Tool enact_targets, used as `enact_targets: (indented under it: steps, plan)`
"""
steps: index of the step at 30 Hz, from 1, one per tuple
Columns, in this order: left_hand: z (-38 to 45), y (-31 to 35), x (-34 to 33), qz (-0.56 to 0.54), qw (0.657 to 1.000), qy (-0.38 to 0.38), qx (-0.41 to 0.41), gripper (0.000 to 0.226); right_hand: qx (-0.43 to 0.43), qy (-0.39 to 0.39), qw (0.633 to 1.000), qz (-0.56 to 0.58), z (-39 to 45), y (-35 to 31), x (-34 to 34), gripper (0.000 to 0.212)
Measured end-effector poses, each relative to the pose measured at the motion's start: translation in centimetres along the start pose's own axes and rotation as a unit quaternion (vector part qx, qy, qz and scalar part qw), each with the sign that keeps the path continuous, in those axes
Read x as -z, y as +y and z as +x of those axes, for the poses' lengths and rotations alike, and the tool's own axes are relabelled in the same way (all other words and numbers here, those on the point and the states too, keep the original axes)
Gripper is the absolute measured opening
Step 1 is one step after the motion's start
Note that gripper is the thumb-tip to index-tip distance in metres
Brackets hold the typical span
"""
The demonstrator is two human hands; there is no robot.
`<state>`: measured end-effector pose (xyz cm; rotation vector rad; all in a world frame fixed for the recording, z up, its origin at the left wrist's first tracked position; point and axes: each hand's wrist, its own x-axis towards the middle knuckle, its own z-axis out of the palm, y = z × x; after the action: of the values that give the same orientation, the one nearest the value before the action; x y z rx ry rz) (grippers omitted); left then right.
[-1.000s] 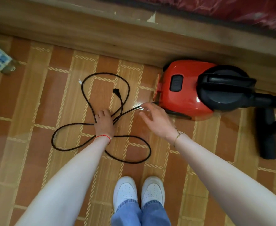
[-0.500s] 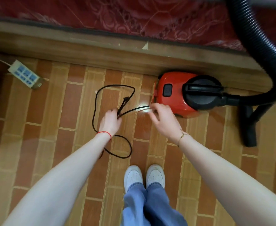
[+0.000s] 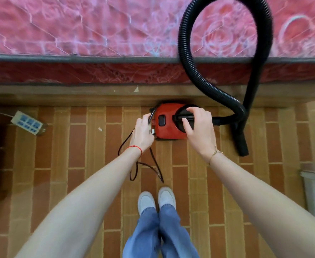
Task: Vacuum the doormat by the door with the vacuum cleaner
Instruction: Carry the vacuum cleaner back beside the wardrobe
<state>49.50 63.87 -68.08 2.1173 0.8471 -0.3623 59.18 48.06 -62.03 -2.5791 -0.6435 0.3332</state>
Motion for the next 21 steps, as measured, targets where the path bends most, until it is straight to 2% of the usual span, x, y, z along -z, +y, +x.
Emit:
enact_targets:
  steps: [6, 8, 10, 14, 17, 21]
  plan:
    - [0.7, 5.1, -1.0, 0.049, 0.998, -0.021, -0.023, 0.088, -0.051, 0.064, 0.996, -0.045, 1.7, 3.7, 4.7, 0.05]
    - [0.9, 6.5, -1.4, 0.092, 0.995, -0.018, -0.037, 0.094, -0.073, 0.084, 0.991, -0.072, 2.4, 5.1, 5.8, 0.066]
    - [1.6, 7.8, -1.8, 0.14, 0.989, -0.005, -0.055, 0.093, -0.108, 0.093, 0.985, -0.095, 3.4, 6.5, 6.6, 0.091]
    - [3.7, 10.7, -2.7, 0.208, 0.976, 0.012, -0.065, 0.084, -0.18, 0.034, 0.978, -0.099, 6.1, 9.5, 7.3, 0.137]
    - [5.4, 12.4, -4.3, 0.226, 0.972, 0.012, -0.068, 0.078, -0.215, -0.015, 0.974, -0.075, 8.2, 11.9, 7.4, 0.149]
    - [6.8, 13.4, -6.6, 0.234, 0.97, 0.004, -0.064, 0.077, -0.21, -0.063, 0.974, -0.05, 10.5, 14.3, 7.7, 0.155]
